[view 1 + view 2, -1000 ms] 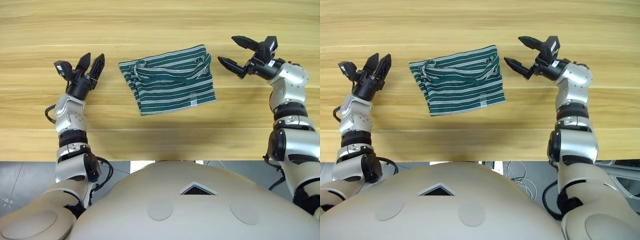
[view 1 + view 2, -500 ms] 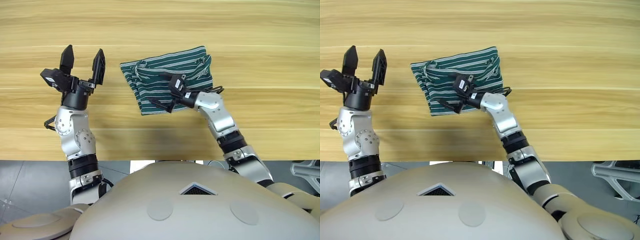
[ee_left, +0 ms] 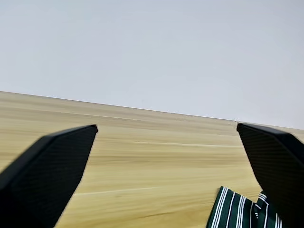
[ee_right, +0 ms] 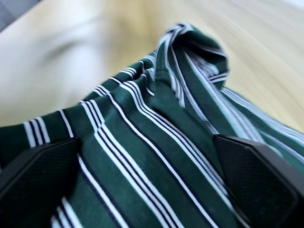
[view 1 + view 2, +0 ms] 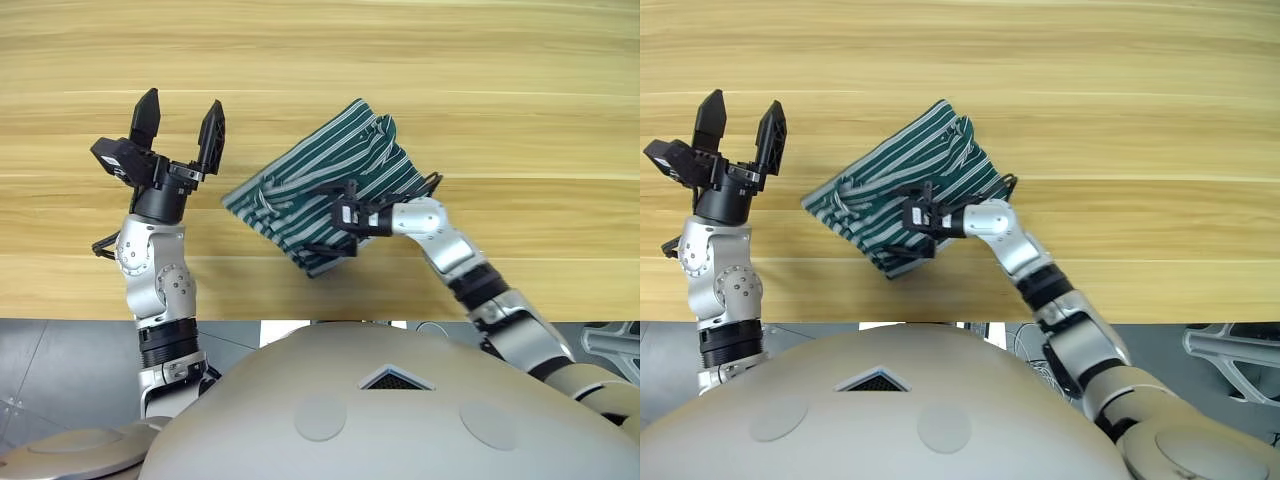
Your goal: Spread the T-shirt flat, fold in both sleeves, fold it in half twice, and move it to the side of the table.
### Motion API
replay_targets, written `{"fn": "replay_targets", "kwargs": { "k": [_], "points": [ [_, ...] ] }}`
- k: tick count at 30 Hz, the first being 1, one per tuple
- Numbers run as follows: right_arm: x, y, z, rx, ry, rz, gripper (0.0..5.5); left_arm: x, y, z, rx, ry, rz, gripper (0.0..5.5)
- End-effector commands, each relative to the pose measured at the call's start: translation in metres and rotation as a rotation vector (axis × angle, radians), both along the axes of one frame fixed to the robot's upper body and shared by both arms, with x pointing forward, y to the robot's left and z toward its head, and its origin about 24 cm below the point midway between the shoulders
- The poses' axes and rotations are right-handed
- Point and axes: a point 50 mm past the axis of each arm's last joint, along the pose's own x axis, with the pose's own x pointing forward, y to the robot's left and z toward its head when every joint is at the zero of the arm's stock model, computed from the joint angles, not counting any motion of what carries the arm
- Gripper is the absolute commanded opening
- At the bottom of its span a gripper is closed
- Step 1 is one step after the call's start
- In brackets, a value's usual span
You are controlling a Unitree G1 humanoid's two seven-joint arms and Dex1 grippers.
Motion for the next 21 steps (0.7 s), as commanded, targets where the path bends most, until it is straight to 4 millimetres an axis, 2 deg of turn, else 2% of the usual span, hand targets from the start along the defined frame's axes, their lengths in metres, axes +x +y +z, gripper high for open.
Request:
{"fn": "replay_targets", "kwargs": {
  "k": [1, 5, 8, 10, 12, 15, 18, 21],
  "points": [
    [-0.015, -0.038, 0.007, -0.136, -0.055, 0.196, 5.22, -0.001, -0.006, 0.003, 0.003, 0.002, -0.028, 5.38],
    [0.006, -0.082, 0.038, -0.193, -0.077, 0.280, 5.22, -0.001, -0.010, 0.006, 0.001, -0.010, -0.049, 5.38],
    [0.031, -0.109, 0.072, -0.142, -0.125, 0.184, 5.22, -0.002, -0.012, 0.007, -0.004, -0.021, -0.056, 5.38],
    [0.040, -0.118, 0.079, -0.073, -0.101, 0.103, 5.22, -0.002, -0.014, 0.008, -0.006, -0.025, -0.063, 5.38],
    [0.047, -0.124, 0.070, -0.064, -0.064, 0.020, 5.22, -0.003, -0.014, 0.008, -0.005, -0.028, -0.065, 5.38],
    [0.057, -0.123, 0.043, -0.089, 0.017, -0.141, 5.22, -0.004, -0.013, 0.008, -0.005, -0.031, -0.060, 5.38],
    [0.063, -0.111, 0.024, -0.110, 0.076, -0.220, 5.22, -0.005, -0.012, 0.007, -0.005, -0.034, -0.060, 5.38],
    [0.066, -0.100, 0.016, -0.137, 0.096, -0.228, 5.22, -0.004, -0.014, 0.007, -0.007, -0.038, -0.067, 5.38]
  ]
}}
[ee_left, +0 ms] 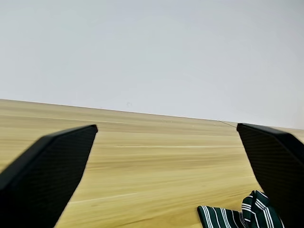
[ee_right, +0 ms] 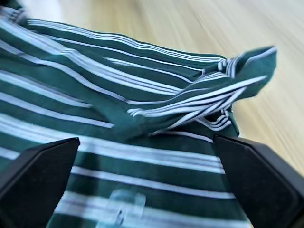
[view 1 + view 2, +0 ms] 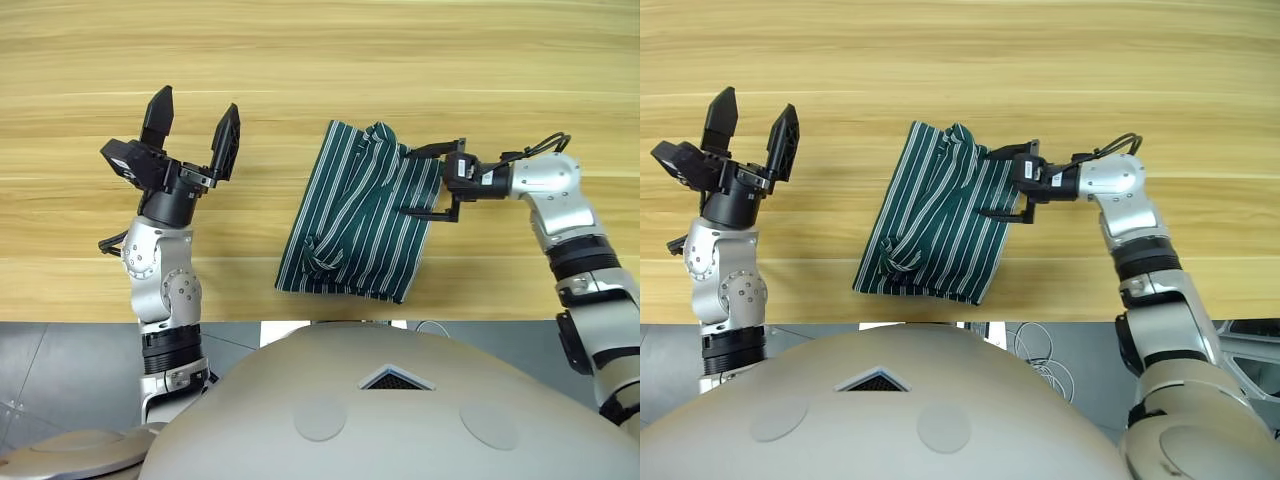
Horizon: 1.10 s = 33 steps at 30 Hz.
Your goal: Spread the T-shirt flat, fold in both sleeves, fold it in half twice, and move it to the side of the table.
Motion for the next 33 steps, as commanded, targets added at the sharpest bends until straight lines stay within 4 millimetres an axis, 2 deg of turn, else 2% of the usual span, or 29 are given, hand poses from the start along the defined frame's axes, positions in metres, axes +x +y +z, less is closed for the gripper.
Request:
{"fn": "replay_targets", "kwargs": {
  "k": [1, 12, 20, 24, 26, 29, 31, 33],
  "points": [
    [0.009, 0.016, -0.004, -0.031, 0.004, 0.005, 5.22, 0.001, -0.002, 0.002, -0.004, -0.015, -0.013, 5.38],
    [0.014, 0.057, 0.016, 0.078, -0.055, 0.093, 5.22, 0.000, -0.003, -0.004, -0.021, -0.002, -0.019, 5.38],
    [0.046, 0.100, 0.012, 0.117, -0.075, -0.051, 5.22, -0.002, 0.002, -0.012, -0.051, 0.010, 0.001, 5.38],
    [0.060, 0.115, 0.015, 0.158, -0.070, -0.129, 5.22, -0.001, 0.003, -0.014, -0.063, 0.011, 0.005, 5.38],
    [0.067, 0.107, 0.021, 0.180, -0.108, -0.175, 5.22, -0.001, 0.002, -0.015, -0.066, 0.011, 0.002, 5.38],
    [0.068, 0.079, 0.035, 0.243, -0.161, -0.222, 5.22, -0.003, 0.000, -0.015, -0.070, 0.010, 0.007, 5.38],
    [0.061, 0.059, 0.043, 0.284, -0.184, -0.241, 5.22, -0.005, -0.002, -0.015, -0.072, 0.012, 0.007, 5.38],
    [0.045, 0.042, 0.042, 0.290, -0.165, -0.252, 5.22, -0.007, -0.003, -0.015, -0.071, 0.014, 0.006, 5.38]
  ]
}}
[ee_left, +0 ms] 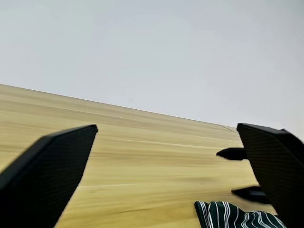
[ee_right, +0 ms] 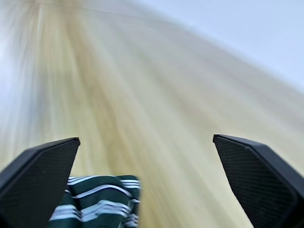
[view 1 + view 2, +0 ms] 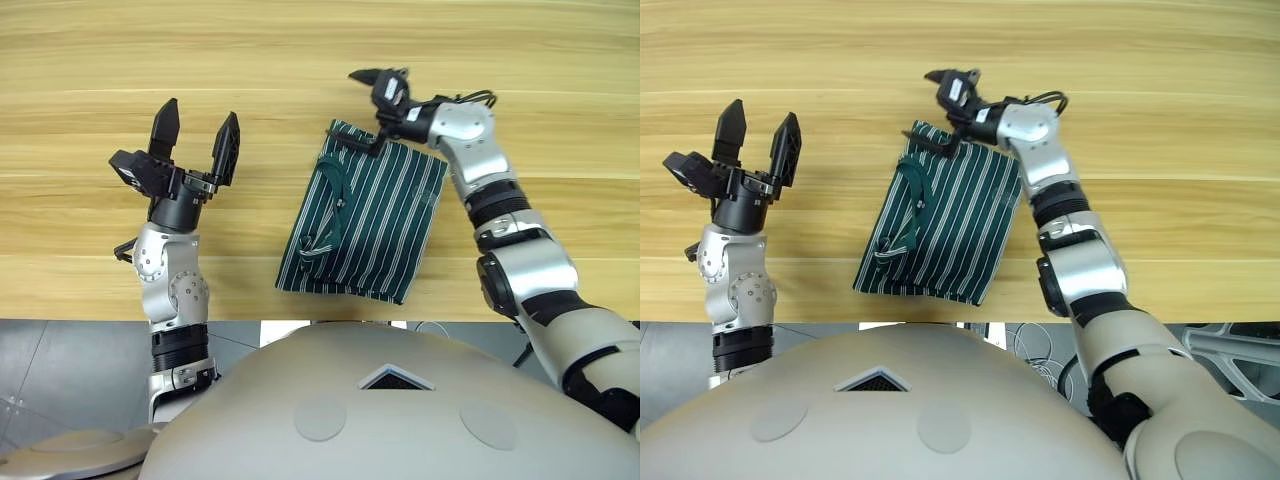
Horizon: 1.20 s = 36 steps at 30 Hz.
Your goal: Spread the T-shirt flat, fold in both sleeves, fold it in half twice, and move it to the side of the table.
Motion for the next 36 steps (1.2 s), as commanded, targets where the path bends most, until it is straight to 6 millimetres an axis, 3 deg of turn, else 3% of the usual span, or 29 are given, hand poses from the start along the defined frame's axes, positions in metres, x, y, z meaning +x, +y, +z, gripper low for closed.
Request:
{"fn": "replay_targets", "kwargs": {
  "k": [1, 6, 10, 13, 18, 24, 27, 31, 34, 36],
  "points": [
    [-0.034, -0.034, -0.008, 0.003, 0.064, -0.017, 5.22, -0.004, -0.004, 0.002, 0.004, -0.003, -0.005, 5.38],
    [-0.098, -0.050, -0.046, -0.107, 0.283, -0.016, 5.22, -0.008, -0.006, 0.003, 0.013, 0.007, -0.011, 5.38],
    [-0.124, -0.052, -0.056, -0.136, 0.427, 0.020, 5.22, -0.008, -0.008, 0.003, 0.018, 0.013, -0.019, 5.38],
    [-0.118, -0.052, -0.069, -0.197, 0.506, 0.062, 5.22, -0.005, -0.010, 0.002, 0.020, 0.015, -0.029, 5.38],
    [-0.067, -0.038, -0.081, -0.262, 0.473, 0.092, 5.22, 0.004, -0.016, 0.005, 0.043, 0.002, -0.062, 5.38],
    [-0.036, -0.023, -0.052, -0.186, 0.283, 0.167, 5.22, 0.006, -0.030, 0.014, 0.090, -0.011, -0.124, 5.38],
    [-0.036, -0.027, -0.028, -0.062, 0.217, 0.175, 5.22, -0.001, -0.072, 0.018, 0.210, 0.018, -0.181, 5.38],
    [-0.049, -0.044, -0.011, -0.010, 0.135, 0.123, 5.22, -0.014, -0.134, 0.013, 0.403, 0.064, -0.232, 5.38],
    [-0.054, -0.057, -0.004, -0.018, 0.089, 0.055, 5.22, -0.027, -0.159, 0.010, 0.494, 0.060, -0.244, 5.38],
    [-0.064, -0.063, -0.010, -0.042, 0.107, 0.030, 5.22, -0.036, -0.169, 0.006, 0.576, 0.064, -0.256, 5.38]
  ]
}}
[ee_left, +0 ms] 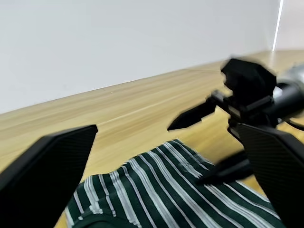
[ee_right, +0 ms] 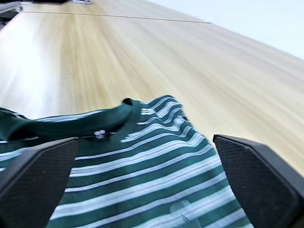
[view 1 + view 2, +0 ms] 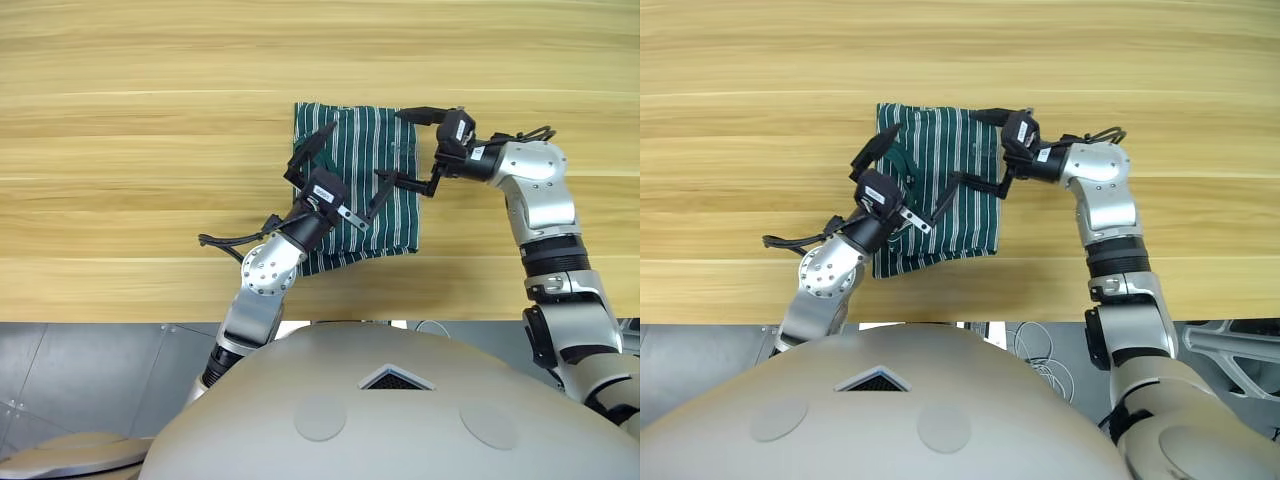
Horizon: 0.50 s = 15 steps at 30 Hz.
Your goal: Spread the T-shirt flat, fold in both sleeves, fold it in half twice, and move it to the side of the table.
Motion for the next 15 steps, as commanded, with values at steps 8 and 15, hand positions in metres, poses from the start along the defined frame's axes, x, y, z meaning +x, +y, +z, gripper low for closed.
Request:
{"fn": "replay_targets", "kwargs": {
  "k": [8, 15],
  "points": [
    [-0.023, -0.015, -0.009, -0.042, 0.023, -0.078, 5.22, -0.012, 0.018, -0.055, 0.441, 0.045, 0.115, 5.38],
    [-0.026, -0.028, -0.007, -0.068, -0.008, -0.101, 5.22, -0.024, 0.054, -0.076, 0.470, 0.132, 0.221, 5.38]
  ]
}}
